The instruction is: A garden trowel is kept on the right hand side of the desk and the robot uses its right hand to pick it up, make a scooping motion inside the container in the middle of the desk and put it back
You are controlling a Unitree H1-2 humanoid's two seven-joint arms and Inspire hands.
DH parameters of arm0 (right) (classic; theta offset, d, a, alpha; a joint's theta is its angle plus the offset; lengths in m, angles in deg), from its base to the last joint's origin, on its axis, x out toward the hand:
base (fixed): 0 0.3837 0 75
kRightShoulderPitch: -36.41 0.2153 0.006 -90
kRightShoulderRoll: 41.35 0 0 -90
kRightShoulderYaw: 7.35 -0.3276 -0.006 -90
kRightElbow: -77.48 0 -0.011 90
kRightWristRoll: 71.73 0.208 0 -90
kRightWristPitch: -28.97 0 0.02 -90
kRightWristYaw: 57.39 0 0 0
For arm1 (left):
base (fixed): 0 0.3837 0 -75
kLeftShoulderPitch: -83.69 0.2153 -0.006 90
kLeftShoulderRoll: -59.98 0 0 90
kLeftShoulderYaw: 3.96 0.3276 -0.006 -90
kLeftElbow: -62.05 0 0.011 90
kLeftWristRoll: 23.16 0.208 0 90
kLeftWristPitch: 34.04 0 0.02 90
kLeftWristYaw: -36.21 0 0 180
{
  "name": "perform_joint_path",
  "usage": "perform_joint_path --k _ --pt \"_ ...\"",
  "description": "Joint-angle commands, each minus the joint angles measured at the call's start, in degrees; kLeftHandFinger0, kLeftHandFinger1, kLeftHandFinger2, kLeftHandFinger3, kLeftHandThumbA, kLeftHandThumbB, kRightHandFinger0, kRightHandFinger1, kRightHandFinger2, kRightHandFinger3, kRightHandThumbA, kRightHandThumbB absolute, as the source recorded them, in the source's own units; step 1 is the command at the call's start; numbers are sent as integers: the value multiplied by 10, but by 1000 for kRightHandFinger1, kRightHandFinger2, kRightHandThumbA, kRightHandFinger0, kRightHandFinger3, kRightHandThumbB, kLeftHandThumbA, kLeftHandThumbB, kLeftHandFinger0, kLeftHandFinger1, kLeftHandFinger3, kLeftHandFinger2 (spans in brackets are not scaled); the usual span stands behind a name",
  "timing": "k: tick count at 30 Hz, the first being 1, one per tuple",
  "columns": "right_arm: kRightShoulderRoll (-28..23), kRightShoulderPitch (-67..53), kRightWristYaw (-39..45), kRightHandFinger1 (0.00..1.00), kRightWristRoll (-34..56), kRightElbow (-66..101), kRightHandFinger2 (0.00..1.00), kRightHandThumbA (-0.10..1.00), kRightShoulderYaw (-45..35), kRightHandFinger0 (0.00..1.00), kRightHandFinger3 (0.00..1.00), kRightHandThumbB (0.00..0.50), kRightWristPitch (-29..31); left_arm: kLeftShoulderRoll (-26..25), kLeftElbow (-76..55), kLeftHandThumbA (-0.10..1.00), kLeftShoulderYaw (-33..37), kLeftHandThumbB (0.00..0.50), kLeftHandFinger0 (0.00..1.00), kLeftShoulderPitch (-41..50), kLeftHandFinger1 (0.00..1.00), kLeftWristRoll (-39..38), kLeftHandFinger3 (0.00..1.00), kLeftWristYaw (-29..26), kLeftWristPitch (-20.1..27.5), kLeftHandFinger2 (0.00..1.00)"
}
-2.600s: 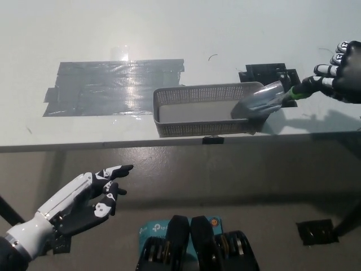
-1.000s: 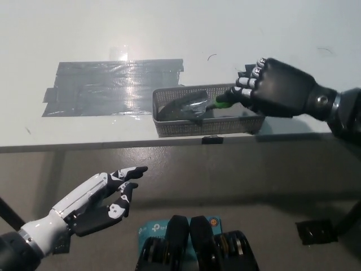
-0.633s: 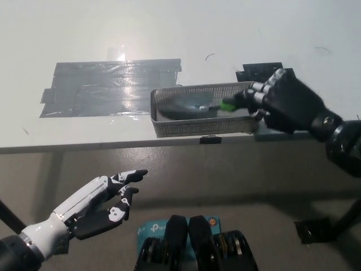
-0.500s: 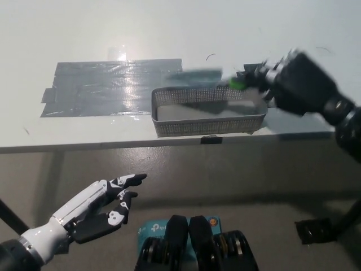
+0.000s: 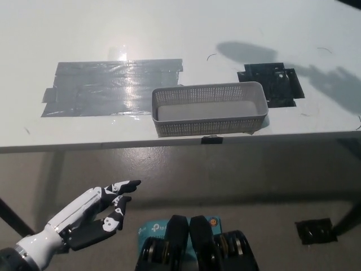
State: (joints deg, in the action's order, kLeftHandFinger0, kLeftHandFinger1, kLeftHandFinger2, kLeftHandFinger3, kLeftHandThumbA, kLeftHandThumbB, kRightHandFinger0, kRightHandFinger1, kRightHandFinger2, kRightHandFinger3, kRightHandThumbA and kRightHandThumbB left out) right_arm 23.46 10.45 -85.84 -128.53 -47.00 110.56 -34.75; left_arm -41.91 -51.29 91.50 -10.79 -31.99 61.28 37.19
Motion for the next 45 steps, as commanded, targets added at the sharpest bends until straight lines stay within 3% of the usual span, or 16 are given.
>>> perform_joint_path --k 1,2,8,12,14,17,28,29,30,31,32,33,34,35,37,45 --pt "-16 -6 59 67 23 11 453 -100 -22 0 468 119 -12 -5 -11 754 -12 43 974 5 1000 -6 1000 -1 18 1000" --pt "-13 -25 78 76 19 16 190 -100 -21 0 313 55 -26 -3 -14 735 -14 46 966 8 1000 -9 1000 -3 13 1000" --pt "20 -82 89 69 4 -23 151 -100 -15 0 257 4 -54 -4 -16 766 -17 52 955 19 1000 -3 1000 -3 32 1000" --pt "57 -117 131 74 9 -64 324 -100 -15 0 199 54 -103 -5 -17 767 -21 51 969 25 1000 -4 1000 -2 42 1000" --pt "77 -129 168 67 14 -79 333 -100 -19 0 447 105 -146 -6 -18 769 -22 28 970 31 1000 -6 1000 0 49 1000" --pt "94 -140 180 99 9 -110 425 -100 -13 0 112 1 -169 -6 -24 769 -24 35 972 40 1000 -6 1000 -2 49 1000" --pt "123 -138 164 175 23 -168 544 -100 -9 0 269 0 -225 -1 -28 752 -35 32 1000 67 1000 -8 1000 -3 56 1000" --pt "123 -141 181 233 30 -159 613 -100 -11 0 371 55 -230 -1 -28 753 -35 28 1000 66 1000 -7 1000 -2 58 1000" --pt "123 -140 211 305 30 -154 685 -100 -7 22 872 49 -245 0 -27 753 -34 22 1000 66 1000 -5 1000 -2 65 1000" --pt "121 -144 240 285 28 -133 653 -100 -6 4 1000 93 -266 0 -23 753 -35 26 1000 66 1000 -7 1000 0 70 1000" --pt "122 -146 257 237 39 -124 563 -44 -11 0 1000 193 -271 0 -25 756 -34 30 1000 66 1000 -7 1000 -1 66 1000" --pt "126 -148 320 474 53 -96 837 170 -17 176 1000 281 -306 -2 -24 762 -36 36 1000 68 1000 -8 1000 0 66 1000" --pt "124 -150 385 867 58 -61 1000 360 -20 507 1000 354 -345 -1 -25 768 -35 41 1000 68 1000 -9 1000 0 62 1000" --pt "127 -150 413 1000 81 -47 1000 377 -31 985 1000 410 -356 -3 -27 769 -36 36 1000 69 1000 -10 1000 0 59 1000" --pt "129 -149 443 1000 104 -30 1000 495 -45 1000 1000 495 -371 -4 -27 770 -37 37 994 70 1000 -10 1000 0 64 1000" --pt "113 -133 586 1000 152 36 1000 814 -52 1000 1000 500 -429 -6 -25 783 -35 47 978 69 1000 -7 1000 1 58 1000"
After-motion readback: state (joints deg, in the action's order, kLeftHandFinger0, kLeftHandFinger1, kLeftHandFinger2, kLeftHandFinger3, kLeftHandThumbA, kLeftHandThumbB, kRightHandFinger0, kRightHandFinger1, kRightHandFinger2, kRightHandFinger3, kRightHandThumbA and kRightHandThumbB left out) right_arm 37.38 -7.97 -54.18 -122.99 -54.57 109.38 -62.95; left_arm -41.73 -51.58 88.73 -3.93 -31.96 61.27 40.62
